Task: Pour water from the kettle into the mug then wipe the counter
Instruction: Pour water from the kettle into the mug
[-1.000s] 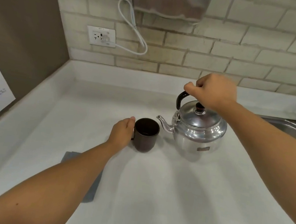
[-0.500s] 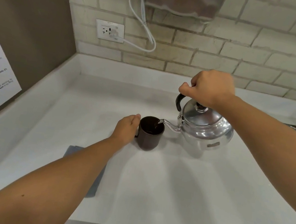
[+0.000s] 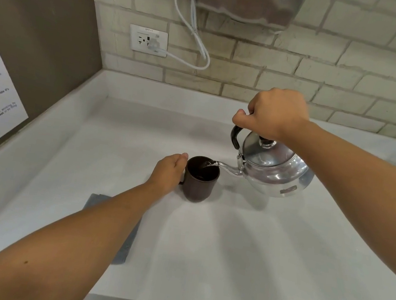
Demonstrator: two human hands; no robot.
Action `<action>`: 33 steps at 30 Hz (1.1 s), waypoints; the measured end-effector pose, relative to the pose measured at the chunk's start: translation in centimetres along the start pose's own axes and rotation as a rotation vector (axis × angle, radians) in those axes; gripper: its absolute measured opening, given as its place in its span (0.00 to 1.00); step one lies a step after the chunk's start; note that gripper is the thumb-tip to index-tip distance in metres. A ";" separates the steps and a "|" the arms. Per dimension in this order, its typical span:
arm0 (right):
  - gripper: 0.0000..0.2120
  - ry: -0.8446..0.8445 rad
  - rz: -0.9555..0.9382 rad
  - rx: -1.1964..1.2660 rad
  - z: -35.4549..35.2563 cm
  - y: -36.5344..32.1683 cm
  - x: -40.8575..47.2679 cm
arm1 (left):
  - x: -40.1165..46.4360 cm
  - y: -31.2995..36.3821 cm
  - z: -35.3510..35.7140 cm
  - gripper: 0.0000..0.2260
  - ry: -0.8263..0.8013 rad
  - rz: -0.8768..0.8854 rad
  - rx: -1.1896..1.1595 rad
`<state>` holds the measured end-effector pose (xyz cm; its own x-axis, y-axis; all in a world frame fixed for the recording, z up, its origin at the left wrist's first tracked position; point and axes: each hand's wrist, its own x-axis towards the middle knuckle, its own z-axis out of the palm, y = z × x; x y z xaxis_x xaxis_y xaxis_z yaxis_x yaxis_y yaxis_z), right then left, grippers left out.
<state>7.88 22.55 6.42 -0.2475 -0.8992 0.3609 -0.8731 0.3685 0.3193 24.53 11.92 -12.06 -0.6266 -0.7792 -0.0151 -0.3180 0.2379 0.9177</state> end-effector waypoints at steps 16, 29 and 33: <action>0.23 -0.021 -0.049 -0.072 -0.6 -0.5 0.5 | -0.1 -0.3 -0.1 0.19 -0.006 0.025 0.039; 0.23 -0.019 -0.093 -0.085 -0.8 -0.6 0.6 | 0.0 -0.4 -0.2 0.20 0.001 0.029 0.050; 0.24 -0.022 -0.101 -0.096 -0.8 -0.7 0.7 | 0.0 -0.4 -0.2 0.21 0.006 0.029 0.052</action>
<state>8.67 21.87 7.14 -0.1705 -0.9375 0.3034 -0.8500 0.2957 0.4360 24.80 11.73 -12.34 -0.6321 -0.7748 0.0138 -0.3365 0.2905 0.8957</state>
